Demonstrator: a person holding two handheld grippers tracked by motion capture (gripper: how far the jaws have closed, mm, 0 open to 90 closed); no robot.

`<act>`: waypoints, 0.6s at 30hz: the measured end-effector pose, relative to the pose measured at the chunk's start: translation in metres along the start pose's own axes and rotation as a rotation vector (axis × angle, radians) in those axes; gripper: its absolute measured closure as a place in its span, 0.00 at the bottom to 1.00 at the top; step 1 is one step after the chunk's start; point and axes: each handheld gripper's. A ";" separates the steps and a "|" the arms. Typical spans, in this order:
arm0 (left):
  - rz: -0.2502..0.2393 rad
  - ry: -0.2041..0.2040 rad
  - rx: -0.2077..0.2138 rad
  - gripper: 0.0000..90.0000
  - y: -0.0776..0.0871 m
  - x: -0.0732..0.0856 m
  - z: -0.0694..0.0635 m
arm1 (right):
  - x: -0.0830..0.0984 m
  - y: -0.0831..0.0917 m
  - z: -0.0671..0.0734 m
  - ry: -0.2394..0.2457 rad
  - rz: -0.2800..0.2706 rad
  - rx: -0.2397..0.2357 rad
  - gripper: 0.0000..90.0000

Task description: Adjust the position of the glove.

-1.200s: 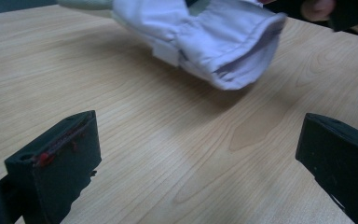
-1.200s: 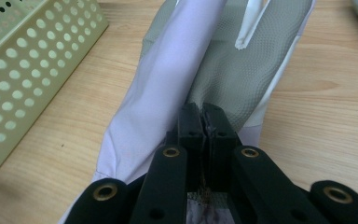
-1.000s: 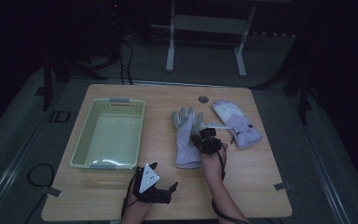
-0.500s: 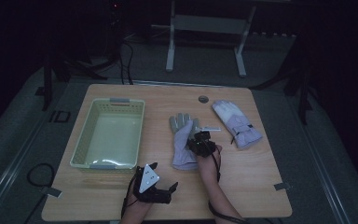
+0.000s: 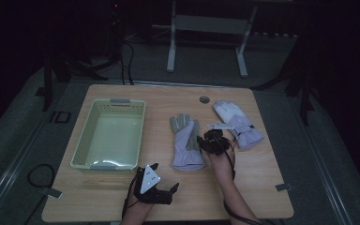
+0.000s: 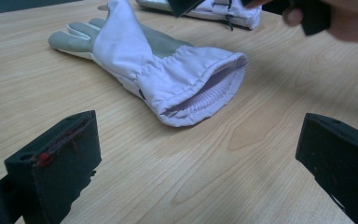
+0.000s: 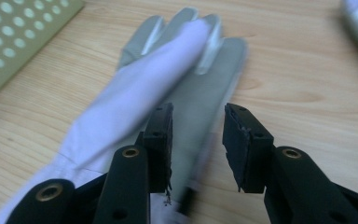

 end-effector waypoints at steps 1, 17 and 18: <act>0.001 0.000 0.000 0.00 0.000 0.000 0.000 | -0.001 0.003 -0.005 0.014 -0.009 -0.004 0.70; 0.002 0.007 -0.001 0.00 0.000 0.000 0.000 | -0.013 0.028 -0.090 0.116 -0.052 0.040 0.68; 0.000 0.008 -0.002 0.00 0.000 0.000 0.000 | -0.015 0.030 -0.094 0.120 -0.060 0.042 0.68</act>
Point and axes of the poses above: each handheld gripper's, and its own axes: y roughly backward along the jaws, x roughly out of its underside, z roughly to its left, and after that the axes turned 7 degrees about x, right-handed
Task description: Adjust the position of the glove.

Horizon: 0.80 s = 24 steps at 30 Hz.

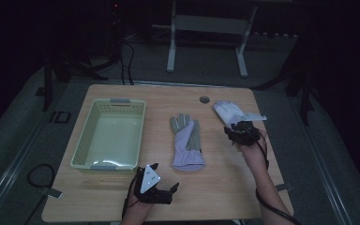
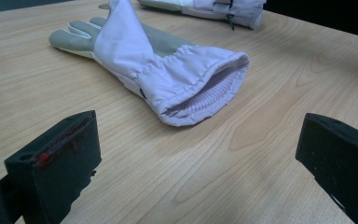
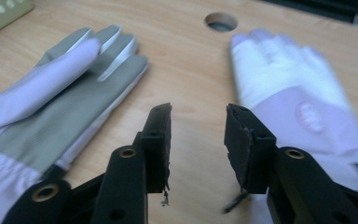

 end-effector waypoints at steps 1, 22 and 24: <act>0.000 0.000 0.000 0.00 0.000 0.000 0.000 | 0.000 0.000 0.000 0.000 0.000 0.000 0.68; 0.000 0.007 0.000 0.00 0.000 0.000 0.001 | -0.012 -0.027 -0.082 -0.020 0.065 0.060 0.61; 0.000 0.008 0.000 0.00 0.000 0.000 0.001 | -0.013 -0.029 -0.083 -0.020 0.067 0.054 0.61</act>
Point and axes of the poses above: each handheld gripper's, and its own axes: y roughly backward along the jaws, x roughly out of its underside, z roughly to its left, and after that the axes turned 7 degrees about x, right-handed
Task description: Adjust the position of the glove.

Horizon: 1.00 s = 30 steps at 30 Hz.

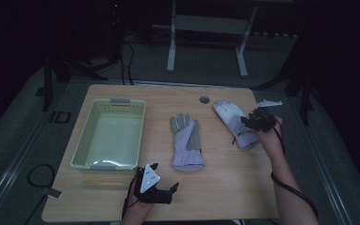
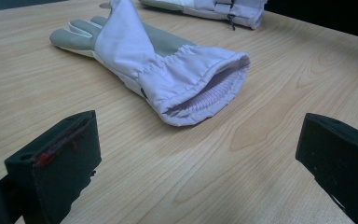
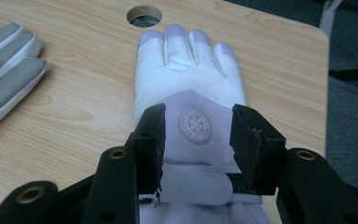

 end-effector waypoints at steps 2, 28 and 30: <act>0.008 0.000 -0.001 0.00 -0.001 0.000 0.000 | -0.001 -0.005 -0.002 -0.009 0.004 -0.025 0.61; 0.003 0.000 0.003 0.00 0.000 0.000 0.000 | 0.015 -0.065 0.002 0.027 0.134 -0.061 0.69; 0.003 -0.001 0.003 0.00 0.000 0.000 0.000 | 0.013 -0.064 0.004 0.037 0.149 -0.056 0.74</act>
Point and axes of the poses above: each handheld gripper's, and its own axes: y roughly backward along the jaws, x roughly out of its underside, z roughly to its left, and after that the axes turned 7 degrees about x, right-handed
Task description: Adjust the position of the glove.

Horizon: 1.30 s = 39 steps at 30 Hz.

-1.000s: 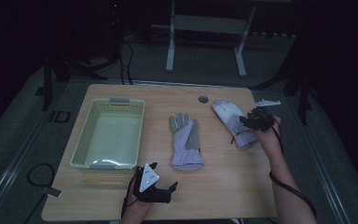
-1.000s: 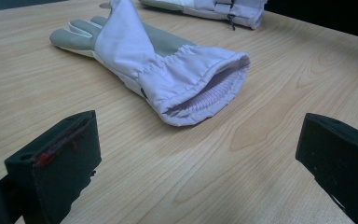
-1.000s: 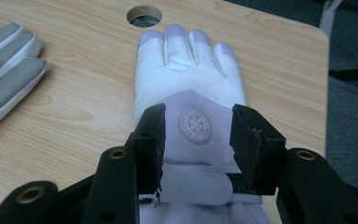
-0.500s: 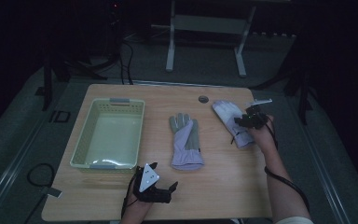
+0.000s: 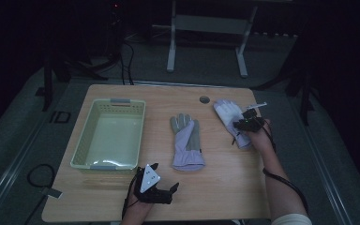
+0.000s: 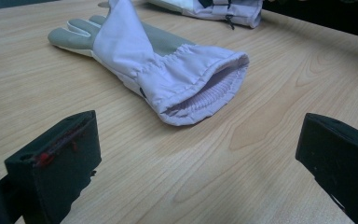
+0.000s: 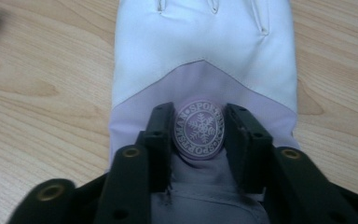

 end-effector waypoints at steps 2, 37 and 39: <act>-0.003 0.001 -0.001 0.00 0.000 0.000 0.000 | 0.000 0.002 0.005 0.008 -0.010 0.032 0.82; -0.003 -0.014 -0.003 0.00 0.000 0.000 -0.001 | 0.061 0.139 0.072 -0.332 -0.156 0.129 0.89; -0.002 -0.014 -0.003 0.00 0.000 0.000 -0.002 | 0.064 0.131 0.073 -0.335 -0.134 0.132 0.89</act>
Point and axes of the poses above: each handheld gripper's, and its own axes: y roughly backward along the jaws, x roughly out of its underside, z roughly to its left, and after that the axes turned 7 degrees about x, right-handed
